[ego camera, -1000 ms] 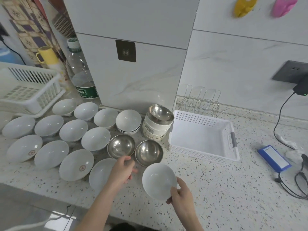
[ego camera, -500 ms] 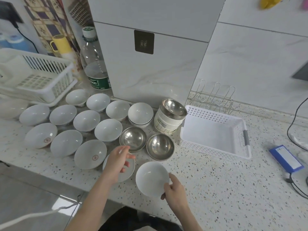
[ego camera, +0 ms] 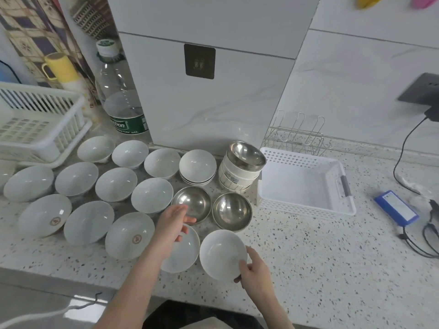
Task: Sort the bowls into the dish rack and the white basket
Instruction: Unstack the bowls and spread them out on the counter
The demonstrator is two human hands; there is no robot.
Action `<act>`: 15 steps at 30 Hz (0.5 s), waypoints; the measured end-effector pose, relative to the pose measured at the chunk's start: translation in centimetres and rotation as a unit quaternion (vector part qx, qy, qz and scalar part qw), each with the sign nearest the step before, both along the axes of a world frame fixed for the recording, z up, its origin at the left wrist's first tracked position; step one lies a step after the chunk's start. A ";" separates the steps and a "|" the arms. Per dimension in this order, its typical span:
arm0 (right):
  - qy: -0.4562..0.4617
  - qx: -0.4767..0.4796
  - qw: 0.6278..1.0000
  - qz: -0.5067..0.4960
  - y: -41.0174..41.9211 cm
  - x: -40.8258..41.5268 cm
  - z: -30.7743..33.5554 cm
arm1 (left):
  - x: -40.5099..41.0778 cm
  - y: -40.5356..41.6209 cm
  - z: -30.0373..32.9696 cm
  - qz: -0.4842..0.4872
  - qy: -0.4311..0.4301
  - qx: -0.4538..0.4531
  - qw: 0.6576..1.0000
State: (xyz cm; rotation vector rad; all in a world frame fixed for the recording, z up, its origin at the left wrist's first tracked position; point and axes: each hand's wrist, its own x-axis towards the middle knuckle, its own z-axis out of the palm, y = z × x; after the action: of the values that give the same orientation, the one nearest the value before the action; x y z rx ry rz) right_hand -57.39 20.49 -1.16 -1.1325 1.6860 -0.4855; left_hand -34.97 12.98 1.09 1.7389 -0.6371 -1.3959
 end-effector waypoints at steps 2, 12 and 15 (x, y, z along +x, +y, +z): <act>0.003 0.004 1.000 -0.004 -0.1 0.1 0.2 | 0.2 -0.5 0.0 -0.011 0.000 0.000 1.000; 0.125 0.091 0.984 0.091 -2.9 -0.7 2.9 | 1.3 -3.8 -0.1 -0.046 -0.002 -0.008 0.999; 0.245 0.074 0.962 0.089 -4.9 -1.2 4.3 | 2.1 -5.2 -0.2 -0.055 -0.011 -0.013 0.998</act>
State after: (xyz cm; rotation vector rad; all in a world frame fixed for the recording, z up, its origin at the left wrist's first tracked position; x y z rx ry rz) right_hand -58.55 15.62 3.11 -1.3506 1.9755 0.0471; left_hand -32.83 7.82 0.86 1.7226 -0.7691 -1.4390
